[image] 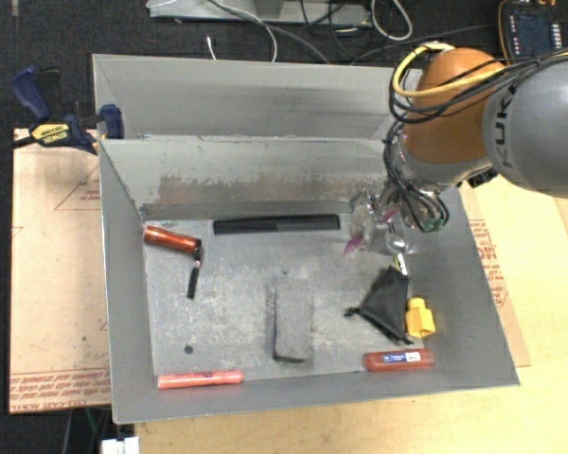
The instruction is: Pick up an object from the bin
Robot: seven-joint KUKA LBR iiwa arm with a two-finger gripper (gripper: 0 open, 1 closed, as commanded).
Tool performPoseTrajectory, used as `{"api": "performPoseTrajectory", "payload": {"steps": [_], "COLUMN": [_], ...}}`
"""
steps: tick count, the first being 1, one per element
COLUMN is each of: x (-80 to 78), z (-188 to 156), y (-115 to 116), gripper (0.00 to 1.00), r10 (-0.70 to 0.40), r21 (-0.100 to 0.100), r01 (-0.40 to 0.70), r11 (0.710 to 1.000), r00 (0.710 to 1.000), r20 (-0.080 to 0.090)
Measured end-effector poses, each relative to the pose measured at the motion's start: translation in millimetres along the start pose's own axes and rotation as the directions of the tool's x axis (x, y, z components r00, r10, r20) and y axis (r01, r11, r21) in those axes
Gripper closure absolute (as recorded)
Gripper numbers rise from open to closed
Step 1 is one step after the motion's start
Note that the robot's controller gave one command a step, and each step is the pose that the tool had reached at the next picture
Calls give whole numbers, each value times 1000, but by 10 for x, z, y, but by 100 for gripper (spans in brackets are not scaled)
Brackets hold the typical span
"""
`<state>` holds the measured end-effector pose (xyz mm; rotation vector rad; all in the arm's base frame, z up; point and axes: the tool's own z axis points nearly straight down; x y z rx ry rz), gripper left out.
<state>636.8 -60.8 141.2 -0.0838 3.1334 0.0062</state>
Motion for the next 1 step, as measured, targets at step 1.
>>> {"api": "performPoseTrajectory", "payload": {"steps": [1], "x": [-20], "z": [-322], "y": [0], "gripper": [100], "r10": [0], "r21": [1], "r01": [0], "r11": [1000], "r00": [1000], "r20": [7]}}
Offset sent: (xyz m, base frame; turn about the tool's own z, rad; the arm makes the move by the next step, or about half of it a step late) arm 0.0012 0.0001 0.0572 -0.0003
